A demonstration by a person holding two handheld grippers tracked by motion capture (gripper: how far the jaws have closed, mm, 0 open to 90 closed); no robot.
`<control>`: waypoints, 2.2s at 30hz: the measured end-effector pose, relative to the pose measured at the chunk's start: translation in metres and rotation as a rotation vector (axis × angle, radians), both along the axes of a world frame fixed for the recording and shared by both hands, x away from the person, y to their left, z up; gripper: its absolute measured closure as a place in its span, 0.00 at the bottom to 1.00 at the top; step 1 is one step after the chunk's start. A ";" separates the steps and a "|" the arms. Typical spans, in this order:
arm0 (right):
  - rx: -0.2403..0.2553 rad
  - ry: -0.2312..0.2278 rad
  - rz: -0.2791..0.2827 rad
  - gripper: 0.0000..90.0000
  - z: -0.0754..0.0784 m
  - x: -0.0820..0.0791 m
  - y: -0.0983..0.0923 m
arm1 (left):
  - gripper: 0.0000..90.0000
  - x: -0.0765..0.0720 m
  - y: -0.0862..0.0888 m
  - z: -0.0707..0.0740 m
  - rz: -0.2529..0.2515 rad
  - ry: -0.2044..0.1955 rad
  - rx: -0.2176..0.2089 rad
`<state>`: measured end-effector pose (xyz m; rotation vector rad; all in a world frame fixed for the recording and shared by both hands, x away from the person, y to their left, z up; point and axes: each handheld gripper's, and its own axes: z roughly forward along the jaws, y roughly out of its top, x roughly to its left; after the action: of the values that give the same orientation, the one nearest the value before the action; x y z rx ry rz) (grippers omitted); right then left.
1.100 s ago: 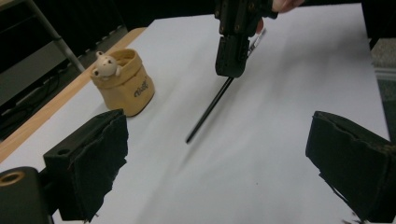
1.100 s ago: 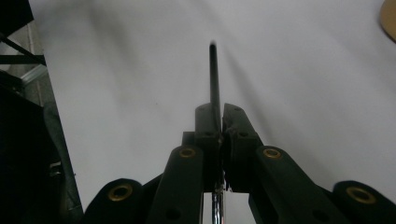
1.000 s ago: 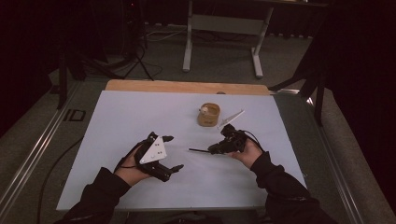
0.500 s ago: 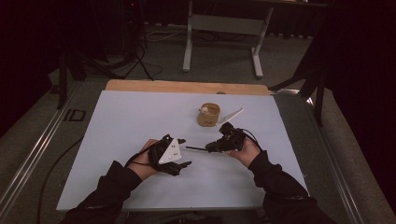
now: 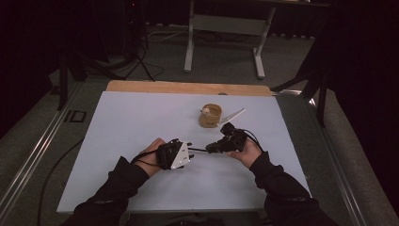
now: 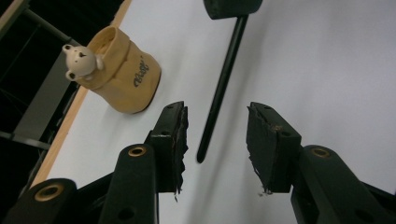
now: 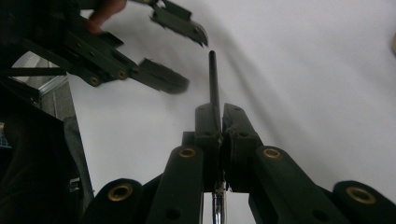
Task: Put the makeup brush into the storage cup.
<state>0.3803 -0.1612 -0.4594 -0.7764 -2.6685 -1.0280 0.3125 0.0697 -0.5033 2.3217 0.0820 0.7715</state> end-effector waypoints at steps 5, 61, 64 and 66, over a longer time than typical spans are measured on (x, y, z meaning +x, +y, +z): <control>-0.004 -0.003 0.003 0.95 0.001 0.000 0.001 | 0.70 0.003 -0.007 -0.004 0.002 -0.050 0.044; 0.227 -0.461 -0.185 0.13 0.083 -0.030 -0.047 | 0.96 0.004 0.010 0.019 0.060 0.339 -0.104; 0.241 -0.494 -0.212 0.13 0.088 -0.037 -0.051 | 0.96 0.005 0.014 0.021 0.069 0.394 -0.180; 0.261 -0.517 -0.231 0.13 0.090 -0.040 -0.053 | 0.96 0.006 0.016 0.022 0.075 0.424 -0.228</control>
<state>0.3398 -0.2138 -0.3698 -0.8735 -2.7919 -1.8110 0.3185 0.0858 -0.4810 2.2336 0.4239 0.2748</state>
